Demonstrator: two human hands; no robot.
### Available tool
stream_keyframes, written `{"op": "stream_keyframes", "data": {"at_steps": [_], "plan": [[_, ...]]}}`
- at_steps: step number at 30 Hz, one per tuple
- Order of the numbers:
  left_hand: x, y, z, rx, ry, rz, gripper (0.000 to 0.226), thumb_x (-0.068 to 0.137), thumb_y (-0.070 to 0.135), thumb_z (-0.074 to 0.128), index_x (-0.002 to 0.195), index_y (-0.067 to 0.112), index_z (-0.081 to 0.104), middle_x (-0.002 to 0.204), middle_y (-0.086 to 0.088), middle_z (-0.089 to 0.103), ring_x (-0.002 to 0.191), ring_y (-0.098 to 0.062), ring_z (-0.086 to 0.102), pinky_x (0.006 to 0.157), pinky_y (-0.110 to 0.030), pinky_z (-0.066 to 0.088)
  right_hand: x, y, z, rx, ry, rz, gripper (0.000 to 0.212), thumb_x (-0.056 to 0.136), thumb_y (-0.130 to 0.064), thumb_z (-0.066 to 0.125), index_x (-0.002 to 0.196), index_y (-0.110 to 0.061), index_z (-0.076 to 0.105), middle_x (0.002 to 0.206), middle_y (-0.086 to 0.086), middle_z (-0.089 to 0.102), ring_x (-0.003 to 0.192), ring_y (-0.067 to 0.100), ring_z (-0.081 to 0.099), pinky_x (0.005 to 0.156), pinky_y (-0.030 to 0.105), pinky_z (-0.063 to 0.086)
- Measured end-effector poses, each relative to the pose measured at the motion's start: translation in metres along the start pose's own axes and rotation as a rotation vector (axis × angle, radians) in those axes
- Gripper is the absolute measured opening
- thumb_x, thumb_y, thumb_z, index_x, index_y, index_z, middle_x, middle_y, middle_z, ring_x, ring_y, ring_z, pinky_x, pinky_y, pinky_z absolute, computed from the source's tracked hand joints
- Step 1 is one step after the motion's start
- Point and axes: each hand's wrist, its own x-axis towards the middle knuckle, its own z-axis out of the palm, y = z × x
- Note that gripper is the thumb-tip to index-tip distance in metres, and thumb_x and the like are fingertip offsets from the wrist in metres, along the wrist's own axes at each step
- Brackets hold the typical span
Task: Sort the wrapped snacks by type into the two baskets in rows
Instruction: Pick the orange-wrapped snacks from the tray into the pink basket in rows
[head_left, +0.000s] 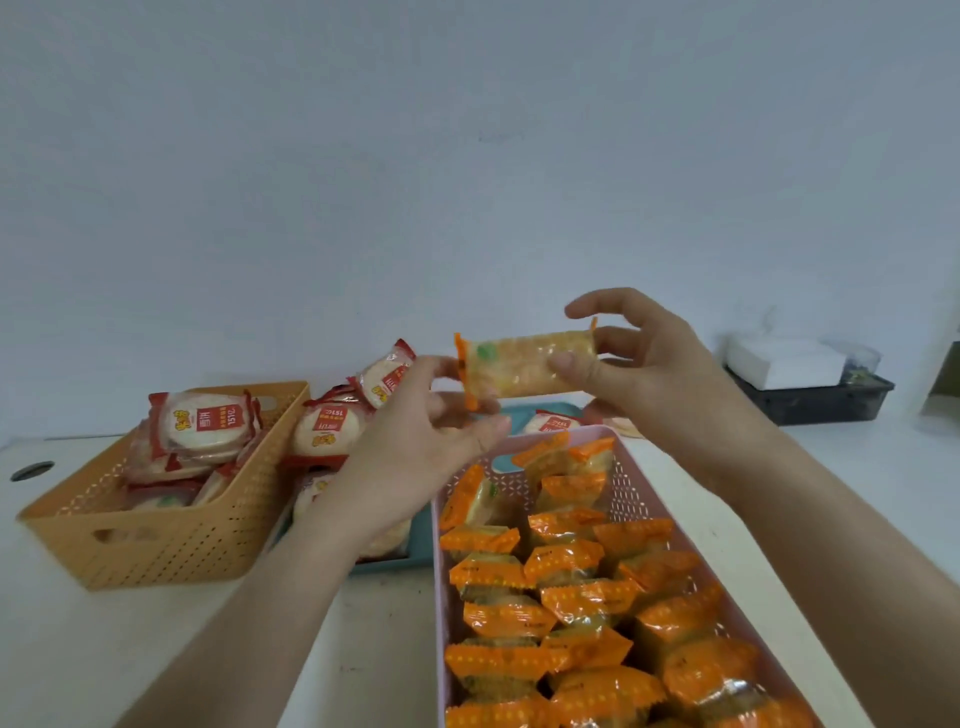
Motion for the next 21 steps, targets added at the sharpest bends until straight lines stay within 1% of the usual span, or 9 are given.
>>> {"op": "stream_keyframes", "data": {"at_steps": [2, 3, 6, 8, 10, 12, 17, 19, 21], "plan": [[0.001, -0.008, 0.005, 0.299, -0.088, 0.043, 0.032, 0.079, 0.042, 0.074, 0.106, 0.037, 0.058, 0.102, 0.017, 0.069, 0.095, -0.002, 0.064, 0.084, -0.03, 0.056, -0.004, -0.001, -0.019, -0.188, 0.067, -0.068, 0.024, 0.084, -0.02, 0.071, 0.105, -0.022, 0.061, 0.091, 0.009, 0.069, 0.082, 0.023, 0.067, 0.059, 0.02, 0.054], [0.0, -0.01, 0.008, 0.409, -0.145, 0.085, 0.026, 0.08, 0.044, 0.073, 0.103, 0.038, 0.063, 0.1, 0.018, 0.067, 0.094, -0.001, 0.062, 0.084, -0.032, 0.055, -0.007, -0.001, -0.028, -0.332, 0.054, -0.103, 0.02, 0.084, -0.02, 0.071, 0.102, -0.024, 0.063, 0.089, 0.002, 0.069, 0.08, 0.016, 0.066, 0.061, 0.016, 0.052], [0.001, -0.005, 0.021, 0.585, -0.286, 0.179, 0.026, 0.084, 0.053, 0.063, 0.106, 0.04, 0.067, 0.098, 0.024, 0.062, 0.092, 0.0, 0.057, 0.079, -0.028, 0.049, -0.014, -0.001, -0.044, -0.746, -0.091, -0.124, 0.018, 0.088, -0.021, 0.066, 0.101, -0.032, 0.064, 0.093, -0.013, 0.065, 0.084, 0.003, 0.059, 0.068, 0.012, 0.045], [0.005, -0.001, 0.03, 0.671, -0.345, 0.214, 0.035, 0.086, 0.059, 0.056, 0.113, 0.039, 0.065, 0.1, 0.02, 0.063, 0.09, -0.001, 0.057, 0.075, -0.028, 0.048, -0.017, 0.001, -0.042, -0.89, -0.218, -0.089, 0.02, 0.09, -0.022, 0.061, 0.103, -0.037, 0.061, 0.094, -0.016, 0.061, 0.083, 0.003, 0.055, 0.068, 0.014, 0.042], [0.01, -0.001, 0.037, 0.73, -0.37, 0.248, 0.036, 0.087, 0.061, 0.053, 0.111, 0.038, 0.066, 0.099, 0.017, 0.068, 0.086, -0.002, 0.058, 0.074, -0.031, 0.052, -0.019, 0.002, -0.036, -0.957, -0.294, -0.067, 0.021, 0.09, -0.023, 0.059, 0.105, -0.038, 0.057, 0.094, -0.015, 0.059, 0.083, 0.005, 0.053, 0.068, 0.019, 0.043], [0.013, -0.002, 0.039, 0.735, -0.375, 0.245, 0.029, 0.088, 0.055, 0.057, 0.106, 0.036, 0.069, 0.099, 0.017, 0.069, 0.086, -0.002, 0.059, 0.076, -0.032, 0.054, -0.019, -0.001, -0.033, -0.988, -0.316, -0.043, 0.022, 0.089, -0.024, 0.06, 0.103, -0.039, 0.054, 0.094, -0.013, 0.058, 0.084, 0.007, 0.051, 0.068, 0.023, 0.044], [0.018, -0.01, 0.03, 0.788, -0.294, 0.201, 0.015, 0.091, 0.034, 0.06, 0.102, 0.031, 0.069, 0.102, 0.012, 0.069, 0.09, -0.006, 0.061, 0.079, -0.027, 0.053, -0.016, -0.008, -0.032, -1.096, -0.415, 0.007, 0.025, 0.087, -0.021, 0.064, 0.109, -0.032, 0.059, 0.094, -0.015, 0.051, 0.085, 0.008, 0.049, 0.063, 0.012, 0.038], [0.02, -0.012, 0.03, 0.784, -0.276, 0.187, 0.015, 0.091, 0.031, 0.061, 0.103, 0.029, 0.07, 0.103, 0.011, 0.07, 0.091, -0.006, 0.062, 0.08, -0.027, 0.053, -0.014, -0.007, -0.029, -1.134, -0.459, 0.01, 0.021, 0.087, -0.022, 0.063, 0.107, -0.028, 0.064, 0.098, -0.012, 0.056, 0.091, 0.011, 0.053, 0.066, 0.016, 0.045], [0.018, -0.011, 0.03, 0.784, -0.293, 0.184, 0.015, 0.092, 0.033, 0.06, 0.102, 0.031, 0.07, 0.1, 0.013, 0.07, 0.089, -0.004, 0.061, 0.08, -0.027, 0.054, -0.012, 0.0, -0.024, -1.156, -0.527, 0.029, 0.017, 0.088, -0.03, 0.061, 0.1, -0.021, 0.068, 0.099, -0.003, 0.064, 0.089, 0.016, 0.06, 0.071, 0.026, 0.054]]}}
